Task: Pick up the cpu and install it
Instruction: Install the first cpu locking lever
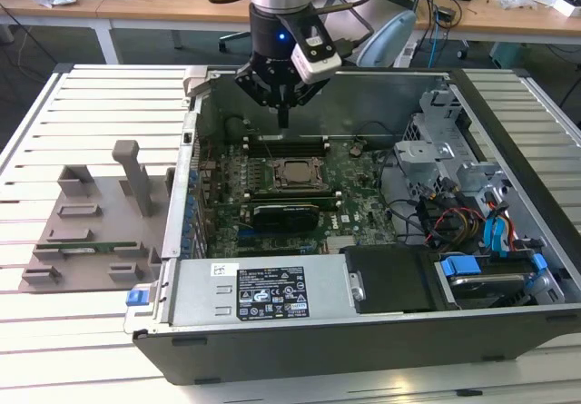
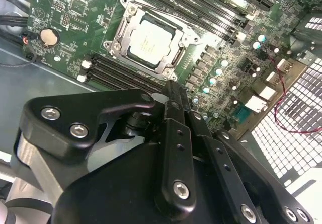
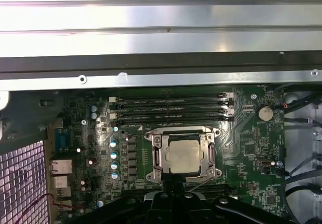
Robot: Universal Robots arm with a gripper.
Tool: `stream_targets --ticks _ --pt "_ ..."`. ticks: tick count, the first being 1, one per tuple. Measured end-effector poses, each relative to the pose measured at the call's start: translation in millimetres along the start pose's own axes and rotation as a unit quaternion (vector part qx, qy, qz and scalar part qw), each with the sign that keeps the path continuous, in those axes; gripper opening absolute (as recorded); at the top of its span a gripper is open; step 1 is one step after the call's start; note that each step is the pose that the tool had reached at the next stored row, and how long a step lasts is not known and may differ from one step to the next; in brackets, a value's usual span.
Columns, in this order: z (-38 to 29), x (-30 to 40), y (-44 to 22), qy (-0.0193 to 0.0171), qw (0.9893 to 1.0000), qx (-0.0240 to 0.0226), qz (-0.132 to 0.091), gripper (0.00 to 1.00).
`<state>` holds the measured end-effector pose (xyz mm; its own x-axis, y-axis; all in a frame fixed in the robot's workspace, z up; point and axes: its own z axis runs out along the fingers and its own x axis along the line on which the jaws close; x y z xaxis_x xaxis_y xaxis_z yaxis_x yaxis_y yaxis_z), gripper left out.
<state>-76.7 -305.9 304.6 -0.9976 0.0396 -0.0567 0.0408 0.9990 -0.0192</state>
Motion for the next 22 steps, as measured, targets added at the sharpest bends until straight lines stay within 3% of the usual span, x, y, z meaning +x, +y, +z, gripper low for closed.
stream_targets --ticks 6,9,13,15,22 --pt "0.2 5.4 -0.2 0.0 1.0 0.0 0.0 0.11" --pt "1.2 11.2 -0.3 0.0 1.0 0.0 0.0 0.11" --pt "8.6 19.0 1.1 0.0 1.0 0.0 -0.002 0.11" --pt "13.1 23.7 3.9 -0.0001 1.0 -0.0002 -0.004 0.11" --pt "19.7 35.1 14.6 -0.001 0.9999 -0.0008 -0.013 0.11"
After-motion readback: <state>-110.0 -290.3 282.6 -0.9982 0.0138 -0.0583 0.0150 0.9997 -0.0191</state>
